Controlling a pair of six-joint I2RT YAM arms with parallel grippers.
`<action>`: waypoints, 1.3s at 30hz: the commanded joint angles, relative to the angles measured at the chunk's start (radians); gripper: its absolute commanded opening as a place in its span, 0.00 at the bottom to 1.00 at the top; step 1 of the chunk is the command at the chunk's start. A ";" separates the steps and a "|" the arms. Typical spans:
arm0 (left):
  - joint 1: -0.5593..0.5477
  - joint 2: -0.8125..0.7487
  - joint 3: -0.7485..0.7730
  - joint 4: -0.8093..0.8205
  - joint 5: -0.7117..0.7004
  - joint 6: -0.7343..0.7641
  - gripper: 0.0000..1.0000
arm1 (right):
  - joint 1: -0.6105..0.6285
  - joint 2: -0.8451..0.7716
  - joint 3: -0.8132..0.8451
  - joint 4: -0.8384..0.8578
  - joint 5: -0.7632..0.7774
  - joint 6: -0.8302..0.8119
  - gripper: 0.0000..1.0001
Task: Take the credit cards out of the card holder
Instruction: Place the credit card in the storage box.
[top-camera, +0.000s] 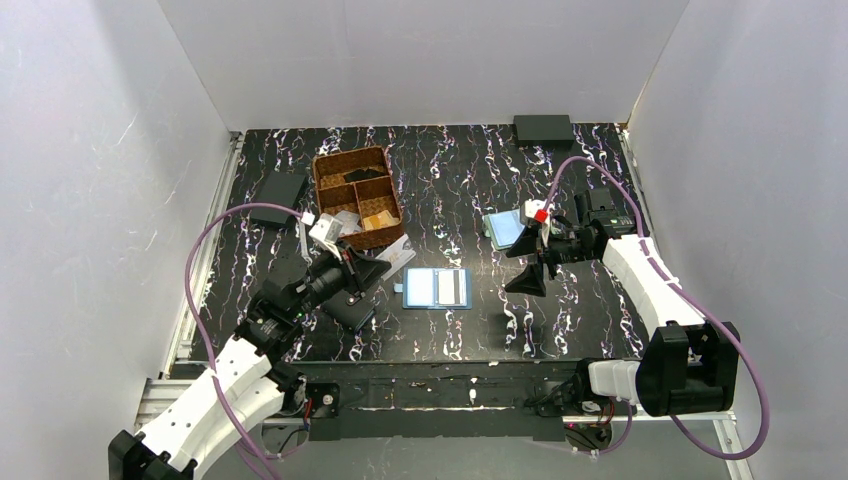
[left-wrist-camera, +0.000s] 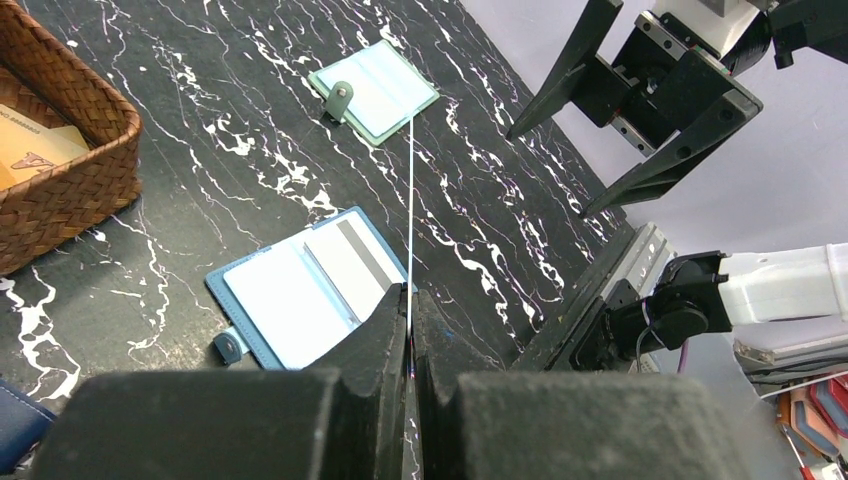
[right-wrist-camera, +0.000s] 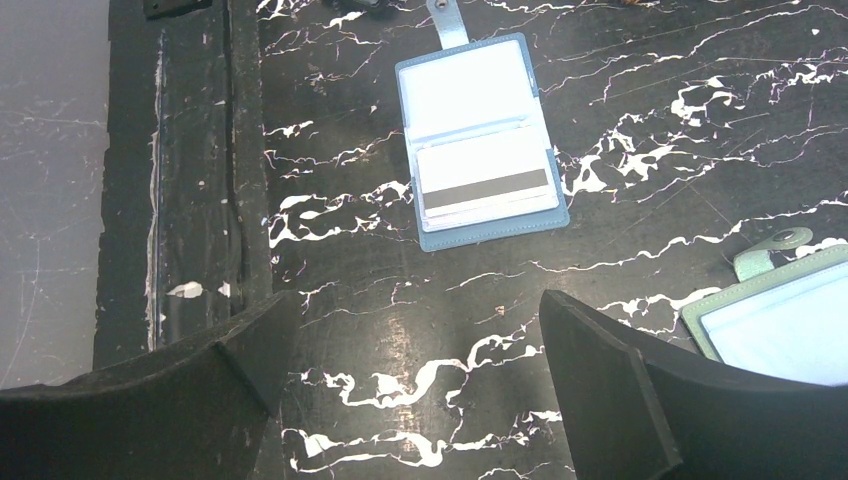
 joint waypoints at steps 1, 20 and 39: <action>0.021 -0.022 -0.015 0.006 0.020 -0.005 0.00 | -0.009 -0.012 0.020 0.015 -0.028 0.007 0.98; 0.185 0.006 0.036 -0.070 -0.119 0.022 0.03 | -0.012 -0.025 0.023 0.014 -0.036 0.006 0.98; 0.539 0.380 0.184 0.005 0.110 -0.118 0.00 | -0.014 -0.039 0.022 0.011 -0.042 0.003 0.98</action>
